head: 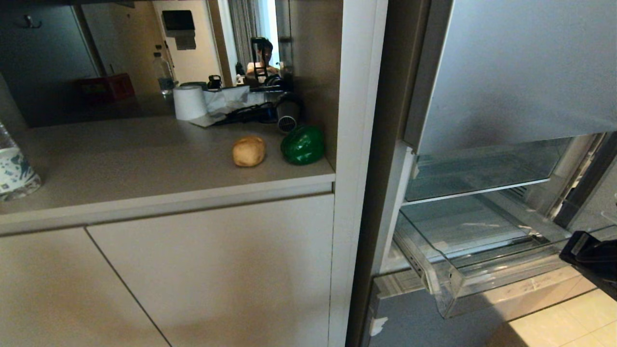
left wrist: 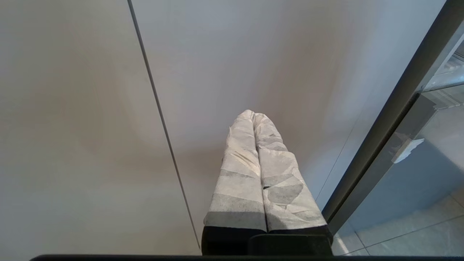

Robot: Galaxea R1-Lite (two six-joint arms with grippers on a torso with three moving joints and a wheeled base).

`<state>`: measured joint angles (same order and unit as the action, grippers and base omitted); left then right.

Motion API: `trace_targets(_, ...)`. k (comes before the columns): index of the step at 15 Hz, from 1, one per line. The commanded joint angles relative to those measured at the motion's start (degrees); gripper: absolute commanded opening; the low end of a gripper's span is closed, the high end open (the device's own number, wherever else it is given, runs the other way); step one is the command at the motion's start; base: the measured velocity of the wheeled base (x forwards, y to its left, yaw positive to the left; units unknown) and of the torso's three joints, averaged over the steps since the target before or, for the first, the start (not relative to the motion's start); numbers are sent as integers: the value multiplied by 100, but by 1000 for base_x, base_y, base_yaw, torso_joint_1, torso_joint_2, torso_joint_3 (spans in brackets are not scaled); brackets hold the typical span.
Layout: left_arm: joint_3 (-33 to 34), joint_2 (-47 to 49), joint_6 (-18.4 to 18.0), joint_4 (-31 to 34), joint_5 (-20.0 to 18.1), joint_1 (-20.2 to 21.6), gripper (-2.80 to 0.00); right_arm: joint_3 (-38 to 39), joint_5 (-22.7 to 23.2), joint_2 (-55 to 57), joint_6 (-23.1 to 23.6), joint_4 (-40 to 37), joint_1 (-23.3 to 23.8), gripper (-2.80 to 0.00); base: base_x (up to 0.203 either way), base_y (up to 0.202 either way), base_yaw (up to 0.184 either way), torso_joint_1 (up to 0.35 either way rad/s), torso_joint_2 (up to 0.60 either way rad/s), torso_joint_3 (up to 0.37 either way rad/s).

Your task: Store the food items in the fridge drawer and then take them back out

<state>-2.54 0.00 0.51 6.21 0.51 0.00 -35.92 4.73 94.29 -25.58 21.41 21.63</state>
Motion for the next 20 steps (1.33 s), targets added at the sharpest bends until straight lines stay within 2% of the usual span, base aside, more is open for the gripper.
trace_targets(1,-1,0,2,3,2,0,-280,-234,2,535,-71,207,-193,-280,0,0,0,0,0,0)
trace_targets(5,-1,0,2,3,2,0,-280,-872,15,1093,-90,481,-391,-280,0,0,0,0,0,0)
trace_targets(9,-1,0,2,3,2,0,-280,-1663,289,1703,-51,488,-414,-280,0,0,0,0,0,0)
trace_targets(15,-1,0,2,3,2,0,-280,-2765,449,2435,-34,460,-537,-280,0,0,0,0,0,0)
trace_targets(20,-1,0,2,3,2,0,-280,-3167,467,2813,-26,487,-651,-280,0,0,0,0,0,0)
